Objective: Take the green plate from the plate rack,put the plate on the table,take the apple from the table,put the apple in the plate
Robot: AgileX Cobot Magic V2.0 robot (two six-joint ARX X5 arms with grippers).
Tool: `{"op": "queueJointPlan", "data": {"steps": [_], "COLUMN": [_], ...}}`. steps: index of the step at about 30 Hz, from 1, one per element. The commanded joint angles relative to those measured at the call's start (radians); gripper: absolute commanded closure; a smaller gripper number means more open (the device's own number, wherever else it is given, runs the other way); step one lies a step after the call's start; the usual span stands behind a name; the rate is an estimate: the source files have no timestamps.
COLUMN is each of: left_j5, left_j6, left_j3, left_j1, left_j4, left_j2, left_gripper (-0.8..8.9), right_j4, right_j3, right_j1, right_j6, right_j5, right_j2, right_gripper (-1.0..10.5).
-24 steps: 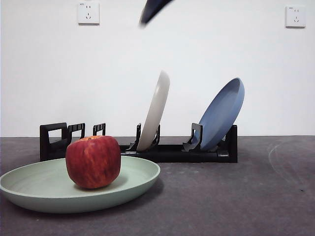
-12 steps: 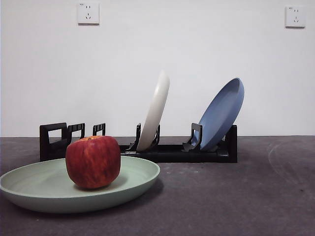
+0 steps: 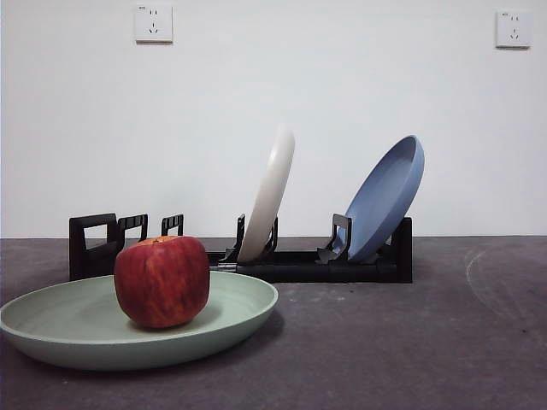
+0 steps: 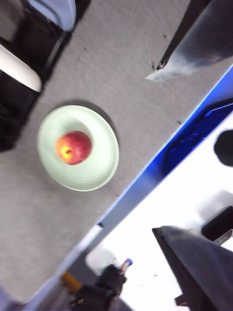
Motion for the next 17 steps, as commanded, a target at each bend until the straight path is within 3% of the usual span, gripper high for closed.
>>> {"op": "queueJointPlan", "data": {"steps": [1,6,8,9,11,17], "left_j5": [0.003,0.003,0.003,0.003,0.003,-0.012], "left_j6": [-0.025,-0.051,-0.052,-0.051,-0.052,-0.060], "left_j3": [-0.002,-0.002,-0.002,-0.002,-0.002,-0.002], "left_j1": [-0.002,-0.002,-0.002,-0.002,-0.002,-0.002], "left_j4": [0.053,0.061,0.058,0.057,0.050,0.023], "left_j2": [0.008,0.016,0.016,0.016,0.016,0.017], "left_gripper": [5.30,5.31,5.50,6.15,8.41,8.21], "right_j4": [-0.025,-0.025,-0.025,-0.025,-0.025,-0.025], "right_j3": [-0.014,-0.020,-0.024,-0.026,-0.026,-0.026], "right_j1": [0.001,0.001,0.001,0.001,0.001,0.001], "right_j6": [0.034,0.014,0.009,-0.001,-0.034,-0.040], "right_j5": [0.009,0.045,0.076,0.083,0.094,0.116], "right_j2": [-0.030,-0.040,-0.039,-0.039,-0.038,-0.038], "right_gripper": [4.5,4.6,5.9,6.9,9.8,9.6]}}
